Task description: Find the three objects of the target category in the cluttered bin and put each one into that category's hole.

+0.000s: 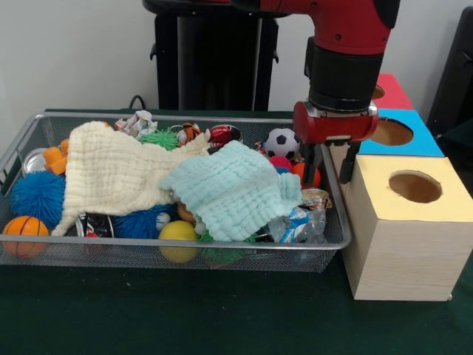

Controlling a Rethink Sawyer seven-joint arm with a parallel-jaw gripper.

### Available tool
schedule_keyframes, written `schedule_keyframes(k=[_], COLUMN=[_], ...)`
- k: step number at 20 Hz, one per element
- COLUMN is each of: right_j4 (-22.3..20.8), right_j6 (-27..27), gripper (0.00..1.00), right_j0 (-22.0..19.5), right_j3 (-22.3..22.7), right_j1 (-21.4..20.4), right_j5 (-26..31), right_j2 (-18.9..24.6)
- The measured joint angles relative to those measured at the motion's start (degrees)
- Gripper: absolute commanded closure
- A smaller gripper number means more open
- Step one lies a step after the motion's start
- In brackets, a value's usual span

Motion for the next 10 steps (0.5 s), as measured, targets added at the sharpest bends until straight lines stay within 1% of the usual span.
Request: schedule_keyframes(k=[10], right_j4=[0.0], right_j6=[0.0], gripper=[0.0], right_j0=[0.0], right_j3=[0.0], right_j1=[1.3], right_j5=[0.0], right_j2=[-0.1])
